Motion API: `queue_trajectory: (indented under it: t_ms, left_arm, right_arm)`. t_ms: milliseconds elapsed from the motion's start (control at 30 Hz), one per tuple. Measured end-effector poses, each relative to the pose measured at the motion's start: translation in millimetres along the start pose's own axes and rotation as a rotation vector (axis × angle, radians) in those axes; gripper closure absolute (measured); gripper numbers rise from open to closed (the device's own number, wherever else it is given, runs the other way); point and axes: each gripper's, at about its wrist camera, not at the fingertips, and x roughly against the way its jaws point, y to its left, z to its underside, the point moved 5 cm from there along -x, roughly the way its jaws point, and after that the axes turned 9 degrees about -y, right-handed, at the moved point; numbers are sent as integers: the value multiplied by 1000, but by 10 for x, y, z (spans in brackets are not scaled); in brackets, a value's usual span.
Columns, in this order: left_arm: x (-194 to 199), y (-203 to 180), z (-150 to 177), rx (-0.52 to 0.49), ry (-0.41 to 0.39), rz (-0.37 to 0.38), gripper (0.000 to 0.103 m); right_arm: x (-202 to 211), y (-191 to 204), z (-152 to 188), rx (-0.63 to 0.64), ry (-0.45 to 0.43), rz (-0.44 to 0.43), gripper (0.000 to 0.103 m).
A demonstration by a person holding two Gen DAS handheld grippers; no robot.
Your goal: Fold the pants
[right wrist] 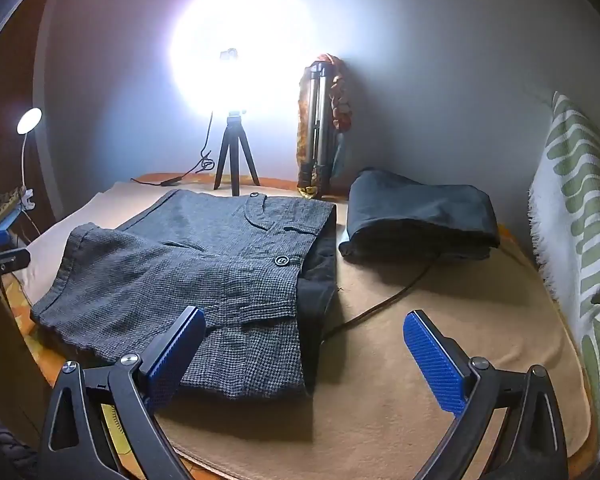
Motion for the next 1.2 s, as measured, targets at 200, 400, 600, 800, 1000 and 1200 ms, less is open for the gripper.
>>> queue_trajectory:
  t_ms: [200,400,600,800,1000,1200]
  left_arm:
    - [89,-66,-51,-10,-41,-9,0]
    - [152,-69,-99,-16,-74,-5,0]
    - [179,-99,-86,-24,-89,-11,0]
    - [204,-118,-98,-21,-92,-10,0]
    - [209,-134,-107,-26,-95,-7,0]
    - [209,-131,-95,-19,-89,-5,0]
  right_arm:
    - [-11,-23,-25,-24,4,-4,2]
    - [-2,-50,-27,-43,-3,-11,2]
    - [-13,-111,-41,-79,0,-8,2]
    - [6,-123,-57,-86,-13,-2,2]
    - [13,-122,-58,-84,-15,-6,2]
    - [15,-108,-64,-80,-14,-10,2]
